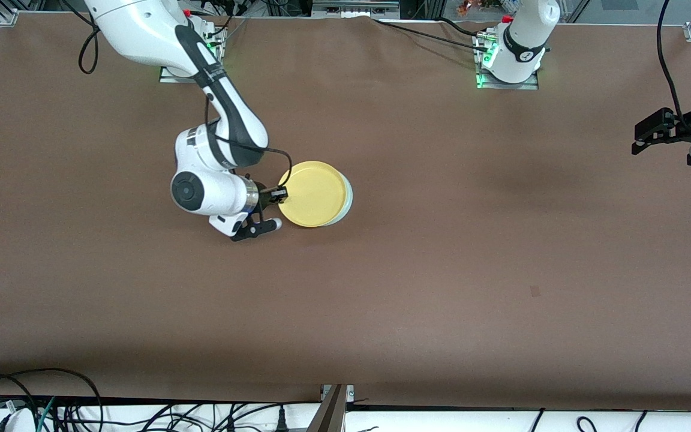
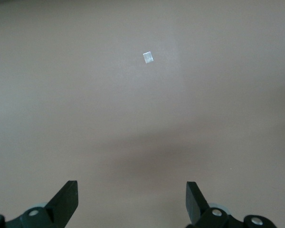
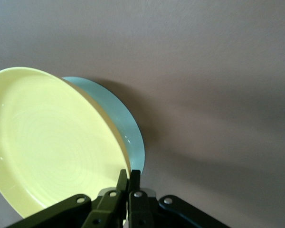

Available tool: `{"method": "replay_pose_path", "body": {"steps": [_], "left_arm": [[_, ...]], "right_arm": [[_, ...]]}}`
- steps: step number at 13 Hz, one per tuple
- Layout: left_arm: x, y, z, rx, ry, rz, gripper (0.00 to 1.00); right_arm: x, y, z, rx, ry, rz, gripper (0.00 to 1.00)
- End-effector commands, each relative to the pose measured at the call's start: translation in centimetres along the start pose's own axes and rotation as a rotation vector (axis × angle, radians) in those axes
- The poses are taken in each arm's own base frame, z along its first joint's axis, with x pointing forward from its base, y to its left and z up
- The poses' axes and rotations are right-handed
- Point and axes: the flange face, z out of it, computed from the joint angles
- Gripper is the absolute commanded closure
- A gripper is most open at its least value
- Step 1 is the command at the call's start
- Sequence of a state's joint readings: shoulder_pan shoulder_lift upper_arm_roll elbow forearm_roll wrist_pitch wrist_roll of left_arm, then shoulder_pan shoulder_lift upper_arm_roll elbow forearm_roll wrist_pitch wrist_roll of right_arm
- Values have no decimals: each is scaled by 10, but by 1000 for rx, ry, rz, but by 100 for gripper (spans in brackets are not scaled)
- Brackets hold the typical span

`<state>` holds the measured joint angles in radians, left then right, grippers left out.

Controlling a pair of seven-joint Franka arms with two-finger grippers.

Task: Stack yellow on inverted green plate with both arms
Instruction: 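Lower the yellow plate onto the inverted green plate with the right gripper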

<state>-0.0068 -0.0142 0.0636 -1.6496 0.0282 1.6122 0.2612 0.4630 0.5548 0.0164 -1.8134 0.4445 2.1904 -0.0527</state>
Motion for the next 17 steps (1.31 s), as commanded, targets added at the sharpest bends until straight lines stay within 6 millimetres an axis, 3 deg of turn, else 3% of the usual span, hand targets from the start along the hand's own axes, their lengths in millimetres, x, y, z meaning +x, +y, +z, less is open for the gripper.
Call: {"method": "replay_pose_path", "body": {"steps": [1, 3, 10, 13, 14, 15, 17], "left_arm": [[-2, -5, -10, 27, -4, 7, 0], [-4, -14, -9, 25, -6, -4, 0], [-3, -14, -8, 25, -6, -10, 0], [-4, -14, -8, 24, -7, -8, 0], [-3, -13, -7, 24, -9, -7, 0], [-2, -12, -7, 24, -9, -5, 0], [-1, -12, -6, 23, -7, -7, 0]], "right_arm": [[-21, 12, 18, -31, 9, -8, 100], [-23, 12, 19, -31, 13, -23, 100], [-23, -14, 29, -45, 58, -68, 100], [-24, -13, 32, -47, 52, -68, 100], [-24, -14, 31, -46, 50, -70, 90], [-22, -14, 30, -45, 55, -67, 1], [-23, -18, 18, -42, 69, -69, 0]]}}
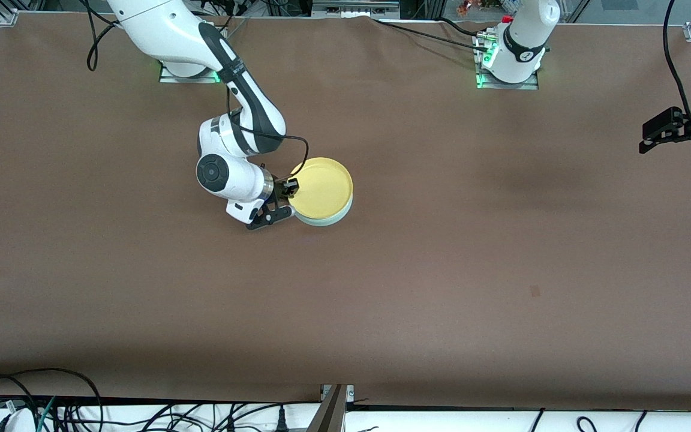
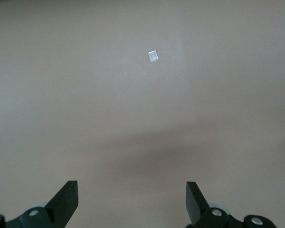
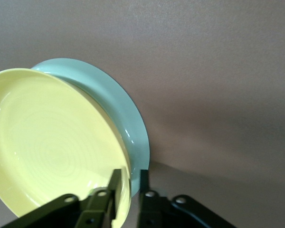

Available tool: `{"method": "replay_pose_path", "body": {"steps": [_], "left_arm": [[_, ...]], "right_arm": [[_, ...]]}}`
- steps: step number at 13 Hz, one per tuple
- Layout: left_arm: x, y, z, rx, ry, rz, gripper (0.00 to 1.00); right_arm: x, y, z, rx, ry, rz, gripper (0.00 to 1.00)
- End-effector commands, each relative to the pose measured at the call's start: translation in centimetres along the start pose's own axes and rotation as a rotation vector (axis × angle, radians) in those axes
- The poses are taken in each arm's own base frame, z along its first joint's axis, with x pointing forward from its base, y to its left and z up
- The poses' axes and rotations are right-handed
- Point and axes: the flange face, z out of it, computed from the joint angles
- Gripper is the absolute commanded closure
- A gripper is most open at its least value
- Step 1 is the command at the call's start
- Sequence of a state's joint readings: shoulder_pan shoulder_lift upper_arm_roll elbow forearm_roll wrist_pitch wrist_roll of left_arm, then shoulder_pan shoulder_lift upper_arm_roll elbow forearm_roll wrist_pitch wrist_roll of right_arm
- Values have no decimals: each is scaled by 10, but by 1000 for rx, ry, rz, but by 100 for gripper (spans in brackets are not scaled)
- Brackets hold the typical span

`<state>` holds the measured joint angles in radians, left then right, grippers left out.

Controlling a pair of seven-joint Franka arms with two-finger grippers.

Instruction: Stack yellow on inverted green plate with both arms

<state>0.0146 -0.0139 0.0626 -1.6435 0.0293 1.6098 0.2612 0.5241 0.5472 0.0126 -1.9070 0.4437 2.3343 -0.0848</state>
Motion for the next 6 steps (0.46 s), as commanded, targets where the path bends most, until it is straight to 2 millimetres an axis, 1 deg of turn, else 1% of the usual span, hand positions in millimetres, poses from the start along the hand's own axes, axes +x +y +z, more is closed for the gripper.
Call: {"method": "replay_pose_path", "body": {"steps": [1, 3, 4, 6], "left_arm": [[3, -1, -3, 22, -9, 14, 0], [4, -1, -3, 23, -8, 14, 0], [4, -1, -2, 22, -11, 17, 0], [5, -1, -2, 23, -8, 17, 0]], "right_arm": [[-4, -6, -35, 2, 45, -20, 0], [-4, 7, -89, 6, 82, 4, 0], [-5, 21, -120, -6, 102, 17, 0], [-12, 55, -175, -98, 85, 8, 0]]}}
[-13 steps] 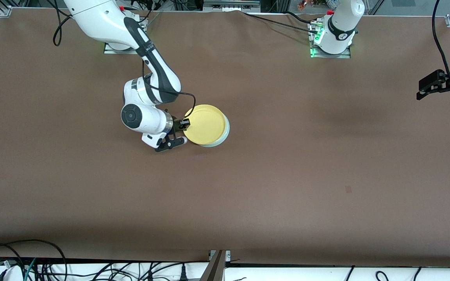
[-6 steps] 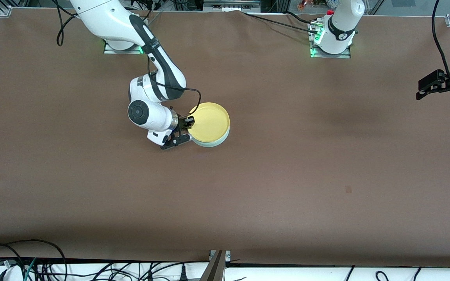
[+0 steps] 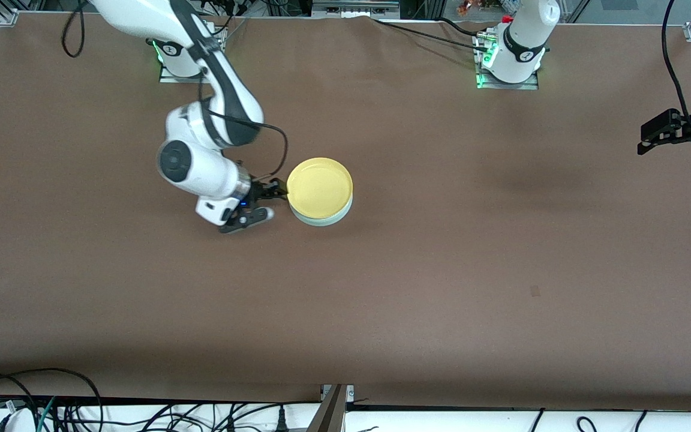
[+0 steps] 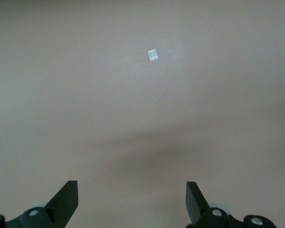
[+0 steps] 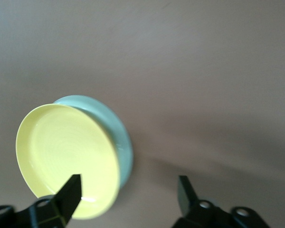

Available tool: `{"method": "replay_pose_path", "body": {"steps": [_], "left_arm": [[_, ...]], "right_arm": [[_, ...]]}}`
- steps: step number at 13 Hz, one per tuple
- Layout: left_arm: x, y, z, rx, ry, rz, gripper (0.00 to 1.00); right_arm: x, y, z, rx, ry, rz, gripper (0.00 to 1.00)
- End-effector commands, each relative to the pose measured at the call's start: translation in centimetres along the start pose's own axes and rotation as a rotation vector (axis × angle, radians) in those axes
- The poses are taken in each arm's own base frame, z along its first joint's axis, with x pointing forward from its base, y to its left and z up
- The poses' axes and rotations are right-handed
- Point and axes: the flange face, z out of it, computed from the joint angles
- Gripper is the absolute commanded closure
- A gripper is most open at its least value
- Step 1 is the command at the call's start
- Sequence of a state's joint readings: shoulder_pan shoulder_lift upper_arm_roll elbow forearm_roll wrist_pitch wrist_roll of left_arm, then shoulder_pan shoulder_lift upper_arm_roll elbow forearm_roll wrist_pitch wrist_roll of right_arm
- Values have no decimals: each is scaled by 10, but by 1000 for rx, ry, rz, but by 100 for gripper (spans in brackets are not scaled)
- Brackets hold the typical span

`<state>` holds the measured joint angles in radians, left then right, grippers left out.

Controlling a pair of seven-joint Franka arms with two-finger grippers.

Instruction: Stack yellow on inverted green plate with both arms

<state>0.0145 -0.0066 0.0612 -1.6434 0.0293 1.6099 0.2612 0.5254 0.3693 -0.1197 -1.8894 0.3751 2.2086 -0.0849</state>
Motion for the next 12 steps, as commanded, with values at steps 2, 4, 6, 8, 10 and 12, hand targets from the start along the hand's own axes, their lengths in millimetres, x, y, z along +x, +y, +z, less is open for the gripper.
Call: {"method": "replay_pose_path", "body": {"steps": [2, 4, 6, 8, 10, 12], "left_arm": [[4, 0, -6, 20, 2, 17, 0], [9, -1, -9, 18, 12, 15, 0], [12, -1, -10, 20, 15, 16, 0], [12, -2, -9, 20, 13, 15, 0], [12, -1, -10, 19, 15, 15, 0], [12, -1, -10, 20, 15, 15, 0]], "right_arm": [[-15, 63, -103, -135, -60, 13, 0], [-22, 96, -180, -228, -113, 44, 0], [-33, 102, -251, -248, -165, 95, 0], [-42, 114, -274, -270, -186, 129, 0], [-45, 124, -283, -278, -171, 141, 0], [-50, 132, -317, -336, -81, 142, 0]]}}
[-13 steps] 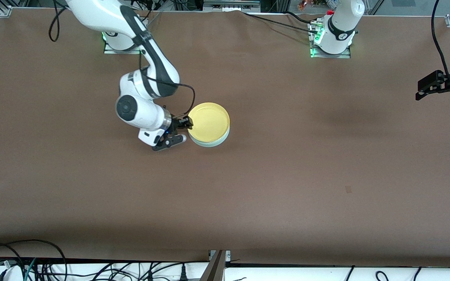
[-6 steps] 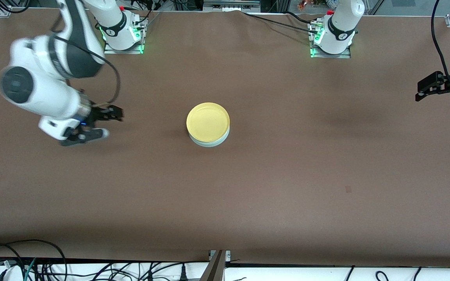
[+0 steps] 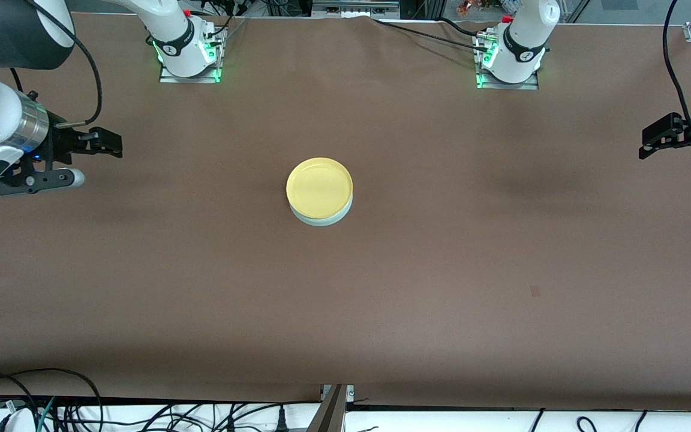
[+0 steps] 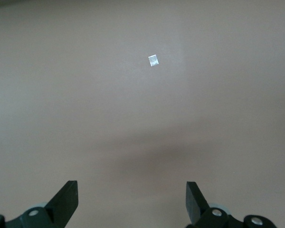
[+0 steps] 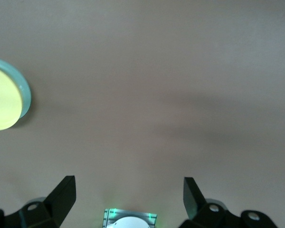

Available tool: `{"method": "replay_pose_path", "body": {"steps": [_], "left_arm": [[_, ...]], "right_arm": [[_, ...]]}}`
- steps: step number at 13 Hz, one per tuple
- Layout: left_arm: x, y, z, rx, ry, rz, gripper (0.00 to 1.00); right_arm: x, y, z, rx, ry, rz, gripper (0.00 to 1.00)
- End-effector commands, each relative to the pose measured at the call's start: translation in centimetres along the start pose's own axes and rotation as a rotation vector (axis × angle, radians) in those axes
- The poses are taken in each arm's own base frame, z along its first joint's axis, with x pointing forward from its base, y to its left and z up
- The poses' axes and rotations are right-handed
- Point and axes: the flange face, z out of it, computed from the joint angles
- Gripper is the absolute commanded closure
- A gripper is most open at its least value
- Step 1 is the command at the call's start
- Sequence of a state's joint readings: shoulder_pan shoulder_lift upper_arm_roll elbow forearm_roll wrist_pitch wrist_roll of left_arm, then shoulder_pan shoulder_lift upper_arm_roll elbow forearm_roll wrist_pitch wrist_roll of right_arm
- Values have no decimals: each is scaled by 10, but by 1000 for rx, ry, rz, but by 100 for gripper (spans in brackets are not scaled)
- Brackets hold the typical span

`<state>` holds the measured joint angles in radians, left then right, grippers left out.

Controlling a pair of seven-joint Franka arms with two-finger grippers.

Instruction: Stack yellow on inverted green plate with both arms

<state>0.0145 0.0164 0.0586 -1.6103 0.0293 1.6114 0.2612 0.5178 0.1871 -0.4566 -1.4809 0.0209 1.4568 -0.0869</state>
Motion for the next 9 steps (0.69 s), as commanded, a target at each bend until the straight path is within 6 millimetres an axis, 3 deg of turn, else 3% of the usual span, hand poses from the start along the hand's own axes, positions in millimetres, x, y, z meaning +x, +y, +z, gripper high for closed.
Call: {"method": "replay_pose_path", "body": {"steps": [1, 2, 4, 7, 9], "left_arm": [[4, -1, -6, 16, 4, 13, 0], [4, -2, -6, 16, 4, 11, 0], [4, -1, -6, 14, 4, 13, 0], [4, -1, -6, 14, 4, 13, 0], [4, -1, -5, 14, 3, 13, 0]], "right_arm": [[-18, 32, -46, -88, 120, 35, 0], [-26, 54, -47, -62, 130, 56, 0], [-56, 63, -36, 38, 126, 84, 0], [-74, 57, -32, 55, 162, 201, 0], [-73, 53, -30, 50, 162, 196, 0]]}}
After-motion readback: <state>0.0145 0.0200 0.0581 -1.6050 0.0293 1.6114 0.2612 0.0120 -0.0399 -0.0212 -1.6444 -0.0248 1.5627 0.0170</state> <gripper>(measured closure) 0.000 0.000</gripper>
